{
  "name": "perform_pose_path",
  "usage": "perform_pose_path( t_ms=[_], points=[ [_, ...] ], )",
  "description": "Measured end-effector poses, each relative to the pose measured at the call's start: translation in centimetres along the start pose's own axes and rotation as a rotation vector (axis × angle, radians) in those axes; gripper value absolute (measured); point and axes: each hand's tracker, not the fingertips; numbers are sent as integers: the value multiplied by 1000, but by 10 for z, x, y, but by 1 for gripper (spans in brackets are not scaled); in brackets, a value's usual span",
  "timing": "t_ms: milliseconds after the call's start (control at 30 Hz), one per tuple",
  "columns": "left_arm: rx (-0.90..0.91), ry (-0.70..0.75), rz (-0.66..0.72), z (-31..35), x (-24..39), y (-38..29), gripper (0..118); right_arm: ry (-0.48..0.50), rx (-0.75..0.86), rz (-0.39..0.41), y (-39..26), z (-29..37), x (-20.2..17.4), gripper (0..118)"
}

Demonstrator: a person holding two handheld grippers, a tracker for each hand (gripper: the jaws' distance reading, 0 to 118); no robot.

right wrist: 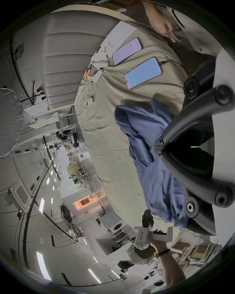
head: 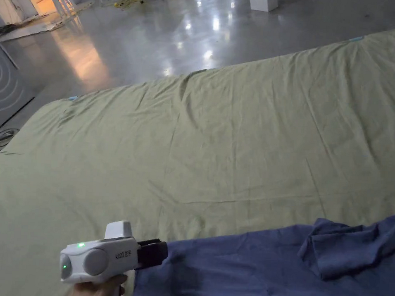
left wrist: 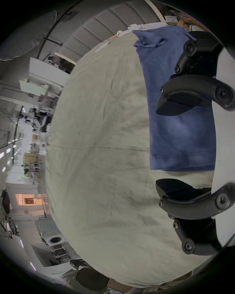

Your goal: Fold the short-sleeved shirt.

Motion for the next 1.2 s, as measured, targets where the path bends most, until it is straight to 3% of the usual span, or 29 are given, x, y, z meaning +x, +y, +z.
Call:
perform_pose_path(
  t_ms=[133,167,200,267,333,600,633,667,700,733,767,1000,1133,1167,1200],
  points=[
    [-46,57,-30,-16,10,-4,73,-31,-23,11,-2,-2,8,0],
    [-41,76,-60,-14,18,-3,62,-37,-26,9,-2,0,9,0],
    [-40,98,-96,-11,24,-4,40,-40,-25,5,-3,1,10,0],
    [-62,141,-197,-7,39,-2,28,-44,-27,-6,-4,1,14,0],
    [-100,128,-193,-13,47,-1,12,-44,-36,-4,-5,-1,16,0],
    [-211,137,-173,-30,43,13,12,-80,14,88,55,-28,29,1],
    [-213,144,-171,-30,42,14,12,-73,17,98,66,-38,36,6],
    [-218,147,-161,-31,43,14,12,-55,-10,113,77,-51,44,22],
    [-222,149,-154,-32,43,14,12,-43,-65,124,85,-66,52,55],
    [-224,152,-158,-28,48,12,12,-49,-112,134,92,-82,59,74],
    [-232,153,-162,-27,52,10,12,-67,-117,136,97,-98,65,79],
    [-255,131,-153,-22,53,12,12,-209,-308,85,116,-228,110,78],
    [-258,138,-153,-25,56,13,12,-168,-383,165,110,-284,119,78],
    [-261,145,-156,-25,58,13,12,-165,-430,188,106,-294,119,75],
    [-261,152,-161,-24,59,13,12,-170,-481,211,100,-301,118,63]
  ],
)
